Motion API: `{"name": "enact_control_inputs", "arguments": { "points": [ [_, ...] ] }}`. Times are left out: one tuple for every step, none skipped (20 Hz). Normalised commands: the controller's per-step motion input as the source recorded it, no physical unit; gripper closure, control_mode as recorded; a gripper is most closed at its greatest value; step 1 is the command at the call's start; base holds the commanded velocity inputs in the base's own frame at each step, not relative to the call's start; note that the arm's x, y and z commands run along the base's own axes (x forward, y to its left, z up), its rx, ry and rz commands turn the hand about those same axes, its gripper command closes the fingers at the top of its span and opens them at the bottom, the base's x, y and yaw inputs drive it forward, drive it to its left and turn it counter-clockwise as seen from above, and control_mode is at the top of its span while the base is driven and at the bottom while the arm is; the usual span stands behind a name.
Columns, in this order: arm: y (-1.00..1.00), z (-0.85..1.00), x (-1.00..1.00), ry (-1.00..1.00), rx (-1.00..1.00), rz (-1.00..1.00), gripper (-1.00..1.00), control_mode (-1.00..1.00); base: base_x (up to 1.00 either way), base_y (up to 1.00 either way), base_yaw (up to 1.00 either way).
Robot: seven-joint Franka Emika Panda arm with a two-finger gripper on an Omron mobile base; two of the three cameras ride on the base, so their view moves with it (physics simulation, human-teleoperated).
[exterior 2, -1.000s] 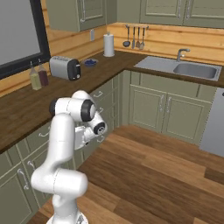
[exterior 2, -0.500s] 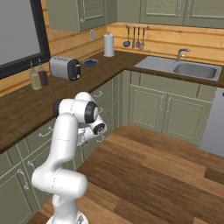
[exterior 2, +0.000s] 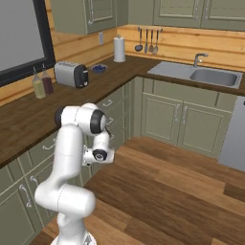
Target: Take a straw from the drawer in front and place it inside the glass cup on the dining counter.
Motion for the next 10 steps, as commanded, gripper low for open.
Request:
{"name": "enact_control_inputs", "arguments": {
  "points": [
    [0.71,-0.09,0.21,0.06,-0.09,-0.44,-1.0,-1.0,0.0,0.0,0.0],
    [0.73,-0.08,0.2,0.06,-0.09,-0.43,-1.0,-1.0,0.0,0.0,0.0],
    [0.72,-0.06,0.21,0.06,-0.09,-0.4,-1.0,-1.0,0.0,0.0,0.0],
    [0.71,-0.06,0.21,0.05,-0.09,-0.38,-1.0,-1.0,0.0,0.0,0.0],
    [0.72,-0.08,0.21,0.03,-0.09,-0.35,-1.0,-1.0,0.0,0.0,0.0],
    [0.73,-0.09,0.21,0.02,-0.09,-0.34,-1.0,-1.0,0.0,0.0,0.0],
    [0.66,-0.11,0.22,0.0,-0.09,-0.3,-1.0,-1.0,0.0,0.0,0.0],
    [0.58,-0.11,0.24,0.0,-0.08,-0.26,-1.0,-1.0,0.0,0.0,0.0],
    [0.49,-0.12,0.26,0.03,-0.08,-0.23,-1.0,-1.0,0.0,0.0,0.0],
    [0.4,-0.14,0.28,0.05,-0.07,-0.19,-1.0,-1.0,0.0,0.0,0.0]
  ]
}}
